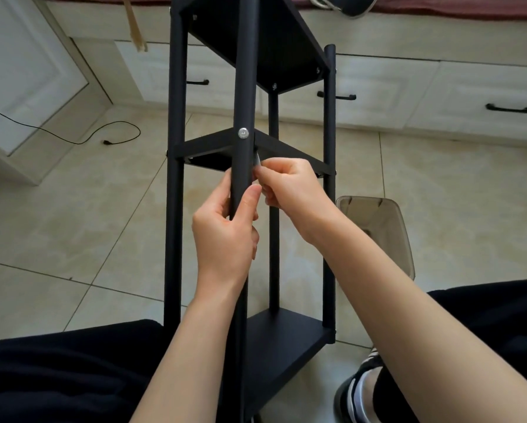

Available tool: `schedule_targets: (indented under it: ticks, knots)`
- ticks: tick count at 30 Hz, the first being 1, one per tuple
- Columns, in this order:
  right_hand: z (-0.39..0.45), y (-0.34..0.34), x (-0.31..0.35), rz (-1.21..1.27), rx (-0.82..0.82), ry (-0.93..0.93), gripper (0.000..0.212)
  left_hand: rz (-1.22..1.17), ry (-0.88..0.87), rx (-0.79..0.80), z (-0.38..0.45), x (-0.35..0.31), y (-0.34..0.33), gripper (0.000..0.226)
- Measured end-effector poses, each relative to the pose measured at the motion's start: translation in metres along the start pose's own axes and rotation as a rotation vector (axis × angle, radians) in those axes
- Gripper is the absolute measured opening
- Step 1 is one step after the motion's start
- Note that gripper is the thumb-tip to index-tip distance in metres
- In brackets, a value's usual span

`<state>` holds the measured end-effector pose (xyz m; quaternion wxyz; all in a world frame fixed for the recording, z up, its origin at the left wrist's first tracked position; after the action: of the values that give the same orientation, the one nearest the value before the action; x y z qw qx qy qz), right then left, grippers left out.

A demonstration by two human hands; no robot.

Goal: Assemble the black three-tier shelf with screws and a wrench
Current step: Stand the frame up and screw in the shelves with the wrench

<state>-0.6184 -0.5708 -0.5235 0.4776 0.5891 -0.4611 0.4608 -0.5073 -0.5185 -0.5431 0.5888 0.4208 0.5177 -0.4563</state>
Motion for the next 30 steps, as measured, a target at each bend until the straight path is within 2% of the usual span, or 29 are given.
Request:
schedule_targets:
  ticks: [8, 14, 30]
  knots:
    - [0.003, 0.004, -0.001, -0.119, -0.031, 0.033, 0.033, 0.013, -0.008, 0.009, -0.002, -0.001, -0.004, 0.033]
    - [0.006, 0.002, -0.002, -0.161, -0.046, 0.09, 0.026, 0.007, -0.002, 0.007, -0.002, -0.001, -0.004, 0.033]
    - [0.015, -0.018, -0.021, -0.062, -0.191, 0.188, 0.016, -0.007, 0.005, 0.015, -0.003, -0.002, 0.0, 0.032]
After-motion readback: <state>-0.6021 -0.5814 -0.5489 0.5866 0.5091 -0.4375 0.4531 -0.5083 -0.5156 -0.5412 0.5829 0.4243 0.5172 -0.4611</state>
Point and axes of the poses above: each hand's wrist, its own z-axis towards the middle knuckle, its own y-axis out of the back of the hand, x = y × z, the point moved 3 cm from there along z, towards the middle knuckle, and after that the axes turned 1 degree about x, right-handed, at the moved point
